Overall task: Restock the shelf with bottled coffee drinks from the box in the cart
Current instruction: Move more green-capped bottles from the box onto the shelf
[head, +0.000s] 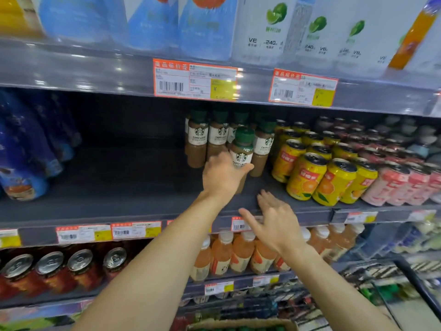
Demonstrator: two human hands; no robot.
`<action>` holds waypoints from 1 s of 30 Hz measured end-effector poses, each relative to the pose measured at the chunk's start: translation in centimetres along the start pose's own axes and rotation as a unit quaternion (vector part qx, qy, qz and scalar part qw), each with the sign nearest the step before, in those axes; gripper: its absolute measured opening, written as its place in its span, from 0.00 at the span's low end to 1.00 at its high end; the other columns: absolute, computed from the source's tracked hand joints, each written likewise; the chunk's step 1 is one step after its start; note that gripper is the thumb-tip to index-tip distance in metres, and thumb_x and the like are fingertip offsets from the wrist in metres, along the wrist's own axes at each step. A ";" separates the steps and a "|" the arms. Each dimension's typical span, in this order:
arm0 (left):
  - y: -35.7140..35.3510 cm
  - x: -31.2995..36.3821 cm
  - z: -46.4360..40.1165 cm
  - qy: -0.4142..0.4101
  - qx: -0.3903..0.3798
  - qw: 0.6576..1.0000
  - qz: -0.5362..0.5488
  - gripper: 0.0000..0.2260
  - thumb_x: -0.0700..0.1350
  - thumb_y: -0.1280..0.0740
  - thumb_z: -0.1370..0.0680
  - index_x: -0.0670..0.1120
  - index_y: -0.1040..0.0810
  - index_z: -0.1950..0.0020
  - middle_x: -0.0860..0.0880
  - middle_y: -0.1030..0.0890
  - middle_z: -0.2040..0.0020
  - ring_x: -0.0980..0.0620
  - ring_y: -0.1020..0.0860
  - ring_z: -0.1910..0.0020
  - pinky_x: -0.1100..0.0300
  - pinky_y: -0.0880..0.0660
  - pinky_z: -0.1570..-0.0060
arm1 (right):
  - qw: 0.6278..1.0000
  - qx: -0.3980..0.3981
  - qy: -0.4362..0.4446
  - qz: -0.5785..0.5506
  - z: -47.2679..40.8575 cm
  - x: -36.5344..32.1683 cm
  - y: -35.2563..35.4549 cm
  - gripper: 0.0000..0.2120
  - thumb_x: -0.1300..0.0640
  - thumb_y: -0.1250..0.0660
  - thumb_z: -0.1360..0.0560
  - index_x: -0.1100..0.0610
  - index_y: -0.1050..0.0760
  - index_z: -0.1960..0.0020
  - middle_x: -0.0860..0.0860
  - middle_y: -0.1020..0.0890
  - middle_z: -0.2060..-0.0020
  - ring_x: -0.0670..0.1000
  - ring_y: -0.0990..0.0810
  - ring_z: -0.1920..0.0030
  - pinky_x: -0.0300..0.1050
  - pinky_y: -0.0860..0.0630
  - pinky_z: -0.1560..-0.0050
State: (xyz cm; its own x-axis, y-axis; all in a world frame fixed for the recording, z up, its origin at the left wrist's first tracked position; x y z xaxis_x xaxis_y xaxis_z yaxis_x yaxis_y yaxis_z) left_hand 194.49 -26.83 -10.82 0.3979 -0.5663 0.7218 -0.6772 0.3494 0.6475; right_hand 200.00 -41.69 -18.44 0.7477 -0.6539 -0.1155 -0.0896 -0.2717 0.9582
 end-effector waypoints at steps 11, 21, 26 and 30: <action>-1.8 1.6 -4.6 0.010 -0.021 1.000 -0.012 0.25 0.59 0.25 0.32 0.42 0.20 0.44 0.43 0.18 0.45 0.42 0.20 0.45 0.53 0.23 0.49 | 1.000 -0.015 -0.010 0.009 0.1 0.1 -0.1 0.45 0.28 0.58 0.24 0.63 0.25 0.33 0.60 0.24 0.33 0.57 0.26 0.31 0.52 0.30 0.32; -2.2 2.1 -5.6 0.006 -0.029 0.999 -0.020 0.23 0.58 0.25 0.31 0.40 0.19 0.48 0.40 0.18 0.47 0.41 0.20 0.46 0.52 0.23 0.52 | 0.999 -0.010 -0.009 0.032 0.1 0.0 0.0 0.44 0.30 0.57 0.25 0.62 0.28 0.30 0.59 0.28 0.30 0.56 0.31 0.28 0.51 0.36 0.29; -2.3 2.1 -5.8 0.005 -0.020 0.999 -0.030 0.24 0.58 0.25 0.31 0.39 0.19 0.46 0.39 0.19 0.45 0.40 0.21 0.45 0.52 0.24 0.49 | 0.999 -0.025 -0.007 0.035 -0.1 -0.2 0.2 0.47 0.28 0.61 0.28 0.62 0.32 0.27 0.58 0.32 0.27 0.56 0.35 0.26 0.50 0.40 0.27; -2.4 2.3 -5.6 0.005 -0.014 0.999 -0.042 0.27 0.57 0.26 0.30 0.38 0.21 0.42 0.38 0.21 0.42 0.39 0.23 0.41 0.50 0.25 0.46 | 0.997 -0.065 -0.009 0.040 -0.1 -0.3 0.6 0.43 0.29 0.57 0.24 0.61 0.37 0.24 0.56 0.37 0.24 0.53 0.40 0.23 0.48 0.43 0.25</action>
State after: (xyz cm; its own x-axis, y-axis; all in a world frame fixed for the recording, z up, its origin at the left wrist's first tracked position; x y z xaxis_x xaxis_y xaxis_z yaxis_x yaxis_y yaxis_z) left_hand 200.49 -24.74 -9.37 0.4595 -0.5864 0.6670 -0.6232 0.3222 0.7126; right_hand 199.82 -41.55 -17.81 0.7293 -0.6830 -0.0406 -0.0622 -0.1252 0.9902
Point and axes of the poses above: each hand's wrist, its own z-axis away from the middle knuckle, its own y-axis out of the back of the hand, x = y × z, the point moved 4 cm from there along -z, towards the middle knuckle
